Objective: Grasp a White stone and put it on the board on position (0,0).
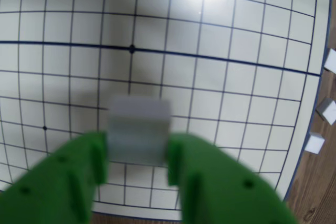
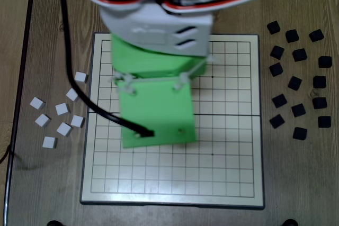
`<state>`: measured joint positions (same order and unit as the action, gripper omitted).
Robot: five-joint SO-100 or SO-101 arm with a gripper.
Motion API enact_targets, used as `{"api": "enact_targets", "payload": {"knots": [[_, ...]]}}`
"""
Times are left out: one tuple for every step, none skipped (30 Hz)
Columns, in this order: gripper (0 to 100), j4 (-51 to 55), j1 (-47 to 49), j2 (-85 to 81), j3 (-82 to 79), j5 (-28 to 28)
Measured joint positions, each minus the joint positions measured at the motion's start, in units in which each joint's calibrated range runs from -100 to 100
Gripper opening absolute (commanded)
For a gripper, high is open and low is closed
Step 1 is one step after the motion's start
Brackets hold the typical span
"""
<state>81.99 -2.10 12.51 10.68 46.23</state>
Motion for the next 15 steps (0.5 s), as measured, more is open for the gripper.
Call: {"api": "enact_targets", "payload": {"knots": [[6, 0.56, 0.22, 0.55, 0.89, 0.20], [6, 1.19, 0.43, 1.28, 1.97, 0.39], [6, 1.82, 0.54, 2.01, 3.13, 0.63], [6, 2.38, 0.43, 2.74, 4.38, 0.78], [6, 2.86, 0.43, 3.38, 5.45, 0.98], [6, 3.17, 0.32, 3.93, 6.08, 1.07], [6, 3.33, 0.43, 4.29, 6.53, 1.22], [6, 3.33, 0.65, 4.84, 6.71, 1.32], [6, 3.33, 0.86, 5.21, 6.79, 1.47], [6, 3.33, 1.08, 5.48, 6.79, 1.61], [6, 3.33, 1.40, 5.66, 6.79, 1.81], [6, 3.33, 1.62, 5.84, 6.79, 2.00], [6, 3.33, 1.73, 5.84, 6.79, 2.10], [6, 3.33, 1.94, 5.84, 6.79, 2.25], [6, 3.33, 2.05, 5.84, 6.79, 2.34]]}}
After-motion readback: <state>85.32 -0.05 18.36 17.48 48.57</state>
